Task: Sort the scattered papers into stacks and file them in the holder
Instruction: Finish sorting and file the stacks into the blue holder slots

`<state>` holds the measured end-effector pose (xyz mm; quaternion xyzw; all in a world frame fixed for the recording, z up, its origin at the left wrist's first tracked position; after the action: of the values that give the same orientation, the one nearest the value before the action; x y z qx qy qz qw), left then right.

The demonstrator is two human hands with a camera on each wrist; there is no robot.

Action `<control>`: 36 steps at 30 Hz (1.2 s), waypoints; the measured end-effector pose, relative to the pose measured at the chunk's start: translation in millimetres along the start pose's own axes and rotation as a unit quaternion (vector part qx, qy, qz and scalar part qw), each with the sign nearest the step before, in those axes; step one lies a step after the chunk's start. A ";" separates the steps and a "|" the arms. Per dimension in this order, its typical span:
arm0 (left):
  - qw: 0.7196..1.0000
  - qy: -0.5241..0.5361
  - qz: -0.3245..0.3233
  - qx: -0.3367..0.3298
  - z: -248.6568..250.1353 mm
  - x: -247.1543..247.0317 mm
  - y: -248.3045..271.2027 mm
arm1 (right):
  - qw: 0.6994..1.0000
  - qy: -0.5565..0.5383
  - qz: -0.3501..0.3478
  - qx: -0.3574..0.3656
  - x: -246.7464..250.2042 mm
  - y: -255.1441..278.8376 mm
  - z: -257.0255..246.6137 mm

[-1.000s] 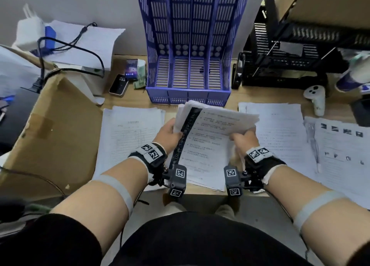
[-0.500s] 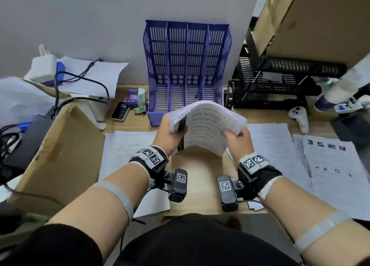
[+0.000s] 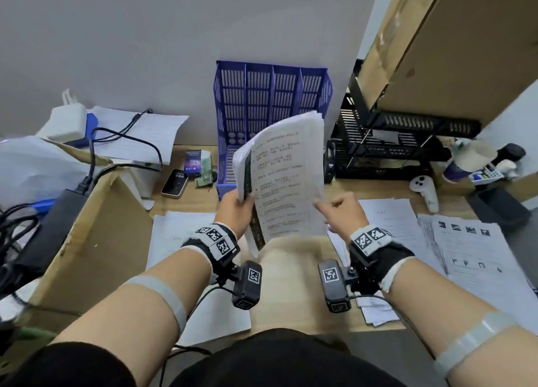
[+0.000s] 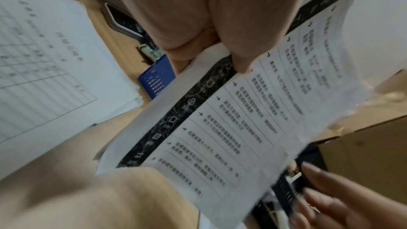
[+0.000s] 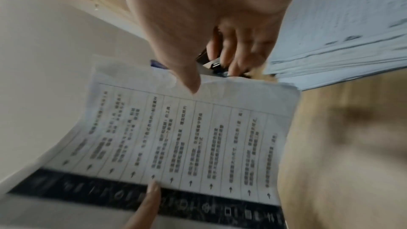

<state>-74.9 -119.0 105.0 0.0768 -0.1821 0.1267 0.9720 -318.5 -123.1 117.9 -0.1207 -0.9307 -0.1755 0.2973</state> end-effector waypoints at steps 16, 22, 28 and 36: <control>0.988 -0.073 0.002 -0.134 43.8 50.1 -14.0 | 0.966 -0.109 -0.137 0.191 -30.6 40.3 -215.7; 0.993 -0.049 -0.001 -0.104 25.1 41.1 -28.0 | 0.959 -0.123 -0.174 0.186 -29.1 33.7 -227.1; 0.997 -0.042 0.017 -0.070 10.3 24.9 -60.0 | 0.958 -0.102 -0.194 0.187 -39.0 7.8 -235.9; 0.998 -0.060 0.033 0.006 3.8 14.3 -103.5 | 0.955 -0.067 -0.206 0.203 -70.0 -54.4 -249.4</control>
<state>-34.9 -215.6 103.1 0.0840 -0.2420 0.1548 0.9542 -153.3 -280.3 252.3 0.1250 -0.9692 -0.0313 0.2098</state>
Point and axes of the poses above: each hand's wrist, its own y-axis away from the middle knuckle, its own x-axis out of the back of the hand, z = x × y, the point moved 5 cm from there along -y, towards the middle knuckle, and after that the axes turned 7 degrees about z, right-handed, at the moved point
